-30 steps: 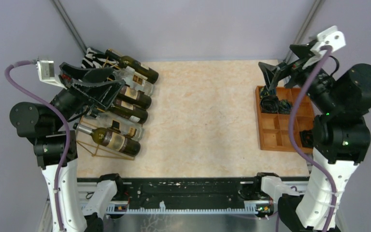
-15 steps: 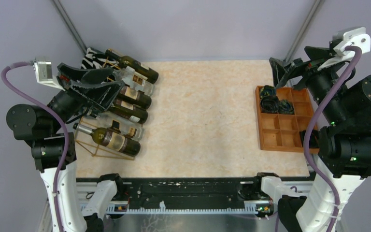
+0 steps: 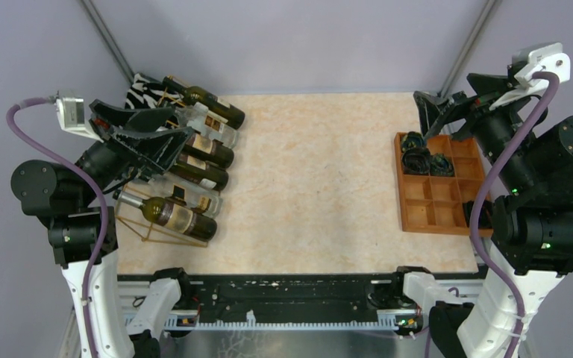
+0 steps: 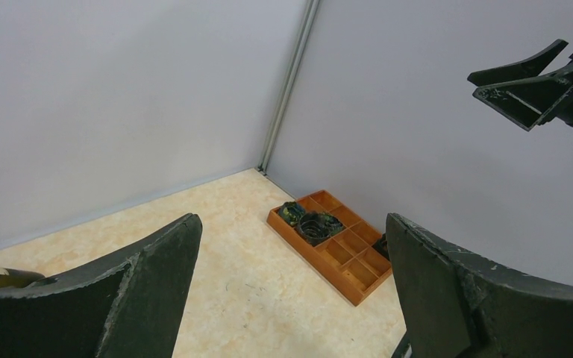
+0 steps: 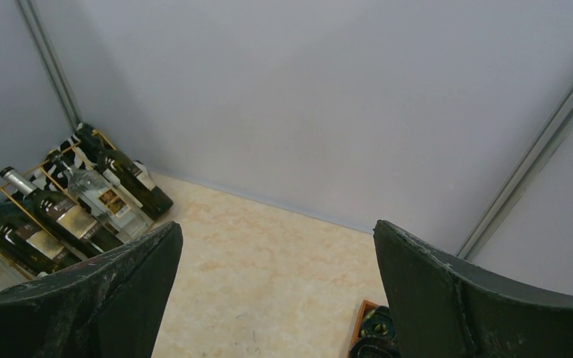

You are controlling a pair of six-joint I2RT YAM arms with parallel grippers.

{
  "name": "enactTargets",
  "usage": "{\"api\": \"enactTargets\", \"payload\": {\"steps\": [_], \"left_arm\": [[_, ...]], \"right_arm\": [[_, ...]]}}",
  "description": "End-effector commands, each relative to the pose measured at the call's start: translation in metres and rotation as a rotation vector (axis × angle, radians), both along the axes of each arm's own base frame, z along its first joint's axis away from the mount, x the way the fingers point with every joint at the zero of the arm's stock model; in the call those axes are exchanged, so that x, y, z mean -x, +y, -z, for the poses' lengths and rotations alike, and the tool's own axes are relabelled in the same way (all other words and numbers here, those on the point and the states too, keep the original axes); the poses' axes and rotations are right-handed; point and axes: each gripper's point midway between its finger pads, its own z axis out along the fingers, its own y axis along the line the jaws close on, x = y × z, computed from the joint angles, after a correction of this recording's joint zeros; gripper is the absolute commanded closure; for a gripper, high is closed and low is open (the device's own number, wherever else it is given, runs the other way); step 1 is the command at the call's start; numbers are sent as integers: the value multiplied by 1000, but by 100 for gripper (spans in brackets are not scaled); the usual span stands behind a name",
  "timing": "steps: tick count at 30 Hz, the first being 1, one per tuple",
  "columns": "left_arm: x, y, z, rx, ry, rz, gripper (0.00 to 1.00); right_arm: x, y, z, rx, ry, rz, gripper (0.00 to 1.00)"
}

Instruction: Put the wine bottle on the wine rack

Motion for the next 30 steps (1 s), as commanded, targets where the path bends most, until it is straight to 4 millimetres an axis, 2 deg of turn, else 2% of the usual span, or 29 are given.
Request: {"api": "enactTargets", "payload": {"steps": [1, 16, 30], "left_arm": [[2, -1, -1, -16, -24, -4, 1], [1, -1, 0, -25, -25, -5, 1], [-1, 0, 5, -32, -18, -11, 1]], "right_arm": [[1, -5, -9, -16, -32, 30, 1], [-1, -5, -13, -53, -32, 30, 2], [-5, -6, -8, -52, -22, 29, 1]]}}
